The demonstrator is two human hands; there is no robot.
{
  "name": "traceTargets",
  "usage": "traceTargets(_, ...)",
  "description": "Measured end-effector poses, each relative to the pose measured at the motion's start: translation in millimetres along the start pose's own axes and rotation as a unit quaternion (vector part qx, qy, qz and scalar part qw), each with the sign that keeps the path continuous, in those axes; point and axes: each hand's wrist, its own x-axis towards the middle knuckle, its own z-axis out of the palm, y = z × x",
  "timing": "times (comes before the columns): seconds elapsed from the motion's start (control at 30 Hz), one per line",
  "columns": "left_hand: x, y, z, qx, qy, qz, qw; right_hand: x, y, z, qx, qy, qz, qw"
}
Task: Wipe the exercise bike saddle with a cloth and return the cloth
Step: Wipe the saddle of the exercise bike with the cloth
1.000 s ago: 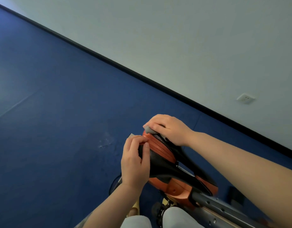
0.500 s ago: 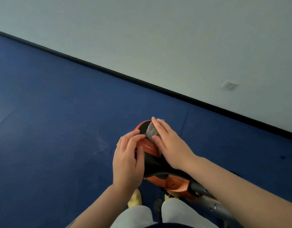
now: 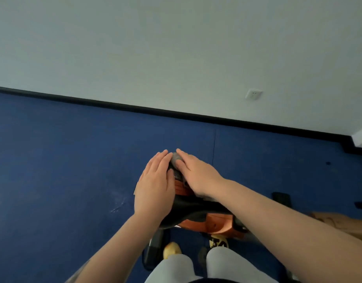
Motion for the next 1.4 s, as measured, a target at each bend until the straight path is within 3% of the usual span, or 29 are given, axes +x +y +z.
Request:
traceTargets(0.1, -2, 2, -2, -0.018, -0.006, -0.026, 0.999, 11, -11, 3, 0.051, 0.039, -0.008, 0.998)
traceTargets(0.3, -2, -3, -4, 0.0, -0.019, 0.002, 1.0, -30, 17, -9, -0.041, 0.027, 0.069, 0.996)
traceTargets(0.47, -3, -7, 1, 0.084, -0.017, 0.089, 0.992, -7, -3, 0, -0.009, 0.068, 0.09, 0.994)
traceTargets(0.63, -1, -6, 1, 0.159, -0.052, 0.164, 0.972, -59, 18, 4, -0.083, 0.151, 0.051, 0.984)
traceTargets(0.77, -3, -4, 0, 0.193, -0.064, 0.198, 0.959, -68, 45, -12, -0.074, 0.095, 0.086, 0.989)
traceTargets(0.83, -3, -4, 1, 0.208, -0.071, 0.216, 0.951, -55, 31, -5, -0.101, 0.116, 0.098, 0.983)
traceTargets(0.93, -1, -4, 3, 0.22, -0.064, 0.22, 0.948, -52, 8, 23, -0.13, 0.212, 0.089, 0.964)
traceTargets(1.03, -2, -1, 4, 0.209, -0.054, 0.215, 0.952, -82, 29, 29, -0.145, 0.263, 0.019, 0.954)
traceTargets(1.23, -3, 2, 4, 0.195, -0.02, 0.204, 0.959, -81, 59, 13, -0.114, 0.251, 0.1, 0.956)
traceTargets(1.33, -1, -1, 6, 0.176, -0.008, 0.203, 0.963, -63, 36, 25, -0.191, 0.253, 0.074, 0.945)
traceTargets(1.4, -2, -3, 6, 0.165, -0.008, 0.2, 0.966, -74, 40, 33, -0.194, 0.295, 0.037, 0.935)
